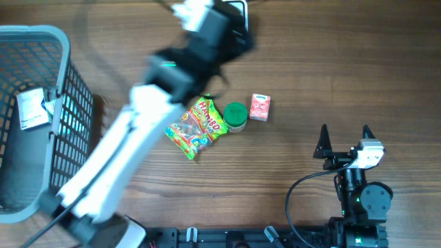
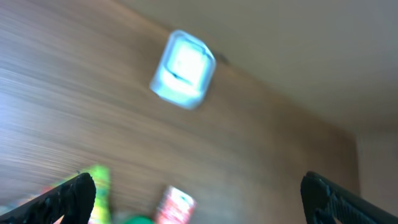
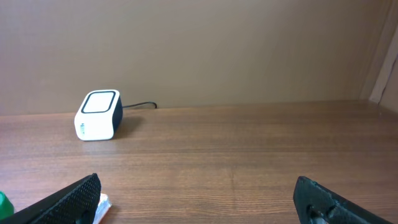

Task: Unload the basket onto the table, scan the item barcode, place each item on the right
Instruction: 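Place the Kleenex pack on the table right of the jar, then reach the left gripper into the basket and grasp the mint-green wipes pack, then place the wipes pack on the table below the Kleenex pack, then reach the left gripper back into the basket toward the white box, then grasp the white box inside the basket with the left gripper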

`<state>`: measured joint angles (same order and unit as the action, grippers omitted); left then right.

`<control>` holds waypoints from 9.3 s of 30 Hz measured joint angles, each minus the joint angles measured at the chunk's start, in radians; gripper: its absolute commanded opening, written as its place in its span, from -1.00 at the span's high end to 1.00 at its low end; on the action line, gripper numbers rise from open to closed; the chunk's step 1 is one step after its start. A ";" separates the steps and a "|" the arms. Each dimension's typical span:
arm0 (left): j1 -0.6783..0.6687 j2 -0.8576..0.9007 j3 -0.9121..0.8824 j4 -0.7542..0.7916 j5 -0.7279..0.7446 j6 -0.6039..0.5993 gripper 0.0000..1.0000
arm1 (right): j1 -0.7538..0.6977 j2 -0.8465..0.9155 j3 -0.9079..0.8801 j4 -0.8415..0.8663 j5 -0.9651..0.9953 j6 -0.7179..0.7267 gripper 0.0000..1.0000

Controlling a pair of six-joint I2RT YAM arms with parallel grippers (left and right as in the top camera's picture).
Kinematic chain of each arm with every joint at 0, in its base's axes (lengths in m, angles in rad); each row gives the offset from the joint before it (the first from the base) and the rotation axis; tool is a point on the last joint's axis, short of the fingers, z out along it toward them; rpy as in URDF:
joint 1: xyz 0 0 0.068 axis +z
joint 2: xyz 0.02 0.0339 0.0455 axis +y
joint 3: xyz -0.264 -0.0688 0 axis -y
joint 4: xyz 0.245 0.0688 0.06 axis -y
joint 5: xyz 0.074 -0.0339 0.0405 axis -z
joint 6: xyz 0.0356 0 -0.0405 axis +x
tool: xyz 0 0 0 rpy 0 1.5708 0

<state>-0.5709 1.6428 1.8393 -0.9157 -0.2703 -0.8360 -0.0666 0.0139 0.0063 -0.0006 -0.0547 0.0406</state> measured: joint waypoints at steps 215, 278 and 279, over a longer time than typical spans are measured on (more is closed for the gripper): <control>1.332 -0.315 -0.646 0.257 0.329 0.568 -1.00 | 0.001 0.000 0.000 0.000 0.000 0.000 -1.00; 1.337 -0.015 -0.780 0.824 0.404 0.911 -0.36 | 0.001 0.000 0.000 0.000 0.000 0.000 -0.99; 1.337 -0.054 -0.780 0.822 0.417 0.904 -0.36 | 0.001 0.000 0.000 0.000 0.000 0.000 -0.99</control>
<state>0.7662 1.5887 1.0592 -0.0933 0.1463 0.0685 -0.0658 0.0139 0.0063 -0.0010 -0.0547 0.0410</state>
